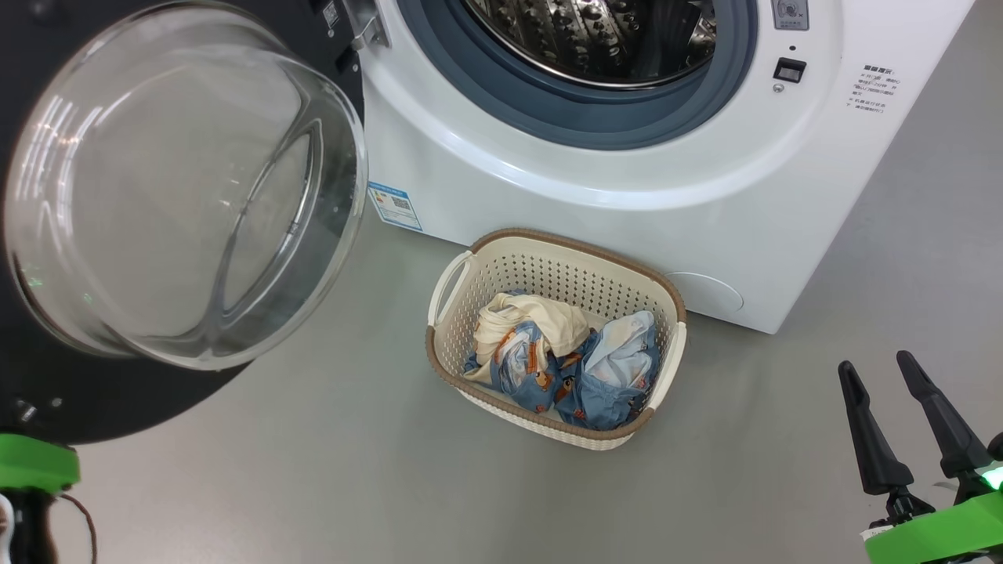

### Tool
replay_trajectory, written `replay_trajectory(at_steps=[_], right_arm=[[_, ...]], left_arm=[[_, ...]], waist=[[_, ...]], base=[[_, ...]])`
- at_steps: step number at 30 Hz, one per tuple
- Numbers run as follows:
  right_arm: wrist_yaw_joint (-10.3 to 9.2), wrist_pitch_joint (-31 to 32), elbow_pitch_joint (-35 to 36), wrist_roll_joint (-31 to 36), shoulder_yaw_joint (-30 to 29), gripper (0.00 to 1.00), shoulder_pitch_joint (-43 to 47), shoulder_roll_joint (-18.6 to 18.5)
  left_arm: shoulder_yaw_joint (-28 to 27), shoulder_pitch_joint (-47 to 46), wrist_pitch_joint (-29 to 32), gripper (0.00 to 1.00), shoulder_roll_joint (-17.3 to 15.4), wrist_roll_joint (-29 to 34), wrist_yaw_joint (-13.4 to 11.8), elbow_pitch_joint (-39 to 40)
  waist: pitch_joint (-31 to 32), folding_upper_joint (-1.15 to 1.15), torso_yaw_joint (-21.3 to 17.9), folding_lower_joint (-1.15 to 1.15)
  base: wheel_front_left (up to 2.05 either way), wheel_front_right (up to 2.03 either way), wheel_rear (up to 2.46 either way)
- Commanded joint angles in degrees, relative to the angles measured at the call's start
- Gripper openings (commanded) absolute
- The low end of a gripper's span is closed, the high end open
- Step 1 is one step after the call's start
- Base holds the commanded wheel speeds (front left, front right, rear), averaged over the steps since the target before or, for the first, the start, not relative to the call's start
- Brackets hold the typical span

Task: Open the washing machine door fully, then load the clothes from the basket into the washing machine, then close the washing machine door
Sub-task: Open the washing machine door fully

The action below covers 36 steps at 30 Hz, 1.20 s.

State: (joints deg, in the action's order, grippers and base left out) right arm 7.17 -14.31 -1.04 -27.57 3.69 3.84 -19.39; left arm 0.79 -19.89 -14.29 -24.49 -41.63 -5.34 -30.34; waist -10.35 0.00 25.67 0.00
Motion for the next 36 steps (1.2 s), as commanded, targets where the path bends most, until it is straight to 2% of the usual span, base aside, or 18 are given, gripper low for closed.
replay_trajectory(at_steps=[1,6,22,30,32,33,34,35,36], right_arm=[[0.32,-0.7,1.3,0.7,1.2,1.0,-1.4,-1.3],[0.32,-0.7,1.1,0.7,1.8,1.0,-1.9,-1.3],[0.32,-0.7,0.9,0.8,1.8,1.0,-2.1,-1.1],[0.32,-0.7,0.8,0.6,1.8,1.0,-2.0,-1.0],[0.32,-0.7,0.9,0.6,1.6,1.0,-1.8,-0.9],[0.32,-0.7,0.9,0.6,1.6,1.0,-1.8,-0.8],[0.32,-0.7,0.9,0.6,1.5,1.0,-1.7,-0.7],[0.32,-0.7,0.9,0.7,1.4,1.0,-1.7,-0.6],[0.32,-0.7,1.0,0.7,1.4,1.0,-1.7,-0.4]], left_arm=[[-3.3,-3.2,-0.6,0.0,-4.3,0.9,0.3,-1.3],[-4.8,-5.9,-0.7,0.0,-4.8,2.4,2.5,-6.0],[-9.7,-8.8,-0.7,0.0,-3.0,8.0,7.7,-12.6],[-11.7,-8.0,-0.7,0.0,-1.5,10.2,10.2,-11.6],[-12.5,-6.8,-0.7,0.0,-0.2,11.0,10.6,-9.8],[-13.0,-6.0,-0.7,0.24,0.5,11.4,10.7,-8.6],[-13.4,-5.2,-0.7,0.39,1.2,11.9,10.9,-7.5],[-13.8,-4.2,-0.7,0.48,2.0,12.3,11.0,-6.2],[-14.2,-3.3,-0.7,0.84,2.7,12.9,11.1,-5.1]], waist=[[0.0,0.0,0.0,0.0],[0.1,0.0,-0.5,0.0],[0.6,0.0,-0.3,0.0],[1.1,0.0,-0.7,0.0],[1.3,0.0,-0.7,0.0],[1.4,0.0,-0.8,0.0],[1.5,0.0,-1.0,0.0],[1.6,0.0,-1.1,0.0],[1.7,0.0,-1.3,0.0]], base=[[0.0,0.0,0.0],[0.0,0.0,0.0],[0.0,0.0,0.0],[0.0,0.0,0.0],[0.0,0.0,0.0],[0.0,0.0,0.0],[0.0,0.0,0.0],[0.0,0.0,0.0],[0.0,0.0,0.0]])
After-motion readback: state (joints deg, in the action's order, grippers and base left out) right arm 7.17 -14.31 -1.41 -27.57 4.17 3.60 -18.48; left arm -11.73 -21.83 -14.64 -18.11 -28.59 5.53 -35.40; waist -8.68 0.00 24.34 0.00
